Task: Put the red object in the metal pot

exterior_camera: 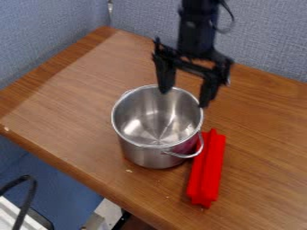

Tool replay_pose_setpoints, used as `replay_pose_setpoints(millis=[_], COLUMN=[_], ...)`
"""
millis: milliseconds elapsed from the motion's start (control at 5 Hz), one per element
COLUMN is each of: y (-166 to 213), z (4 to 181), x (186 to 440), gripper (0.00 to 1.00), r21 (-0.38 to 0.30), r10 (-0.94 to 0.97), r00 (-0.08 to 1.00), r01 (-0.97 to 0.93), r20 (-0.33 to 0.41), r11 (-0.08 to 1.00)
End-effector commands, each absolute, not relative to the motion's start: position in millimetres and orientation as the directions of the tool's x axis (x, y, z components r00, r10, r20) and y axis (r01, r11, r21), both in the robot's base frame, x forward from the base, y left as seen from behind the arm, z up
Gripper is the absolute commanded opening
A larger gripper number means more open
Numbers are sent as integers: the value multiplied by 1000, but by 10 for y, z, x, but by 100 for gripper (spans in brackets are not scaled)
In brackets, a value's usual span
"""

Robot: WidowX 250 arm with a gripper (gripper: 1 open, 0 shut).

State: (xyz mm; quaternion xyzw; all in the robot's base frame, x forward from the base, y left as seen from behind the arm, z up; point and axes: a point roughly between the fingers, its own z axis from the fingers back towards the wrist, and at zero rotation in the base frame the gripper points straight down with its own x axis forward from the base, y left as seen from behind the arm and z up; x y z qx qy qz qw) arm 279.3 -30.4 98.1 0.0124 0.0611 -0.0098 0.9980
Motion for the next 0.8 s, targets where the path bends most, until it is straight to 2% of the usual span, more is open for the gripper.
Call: replay_pose_setpoints(millis=[0, 200, 400, 600], y=[-414, -491, -577, -649], z=[1195, 1211, 1202, 1095], x=[2699, 2579, 2347, 2160], gripper=[100, 100, 100, 100], r21=[82, 100, 107, 115], r10=[-24, -47, -99, -137], r00=[999, 999, 995, 990], r01=[27, 48, 97, 134], r20=[-43, -18, 10, 19], r11=[996, 994, 989, 984])
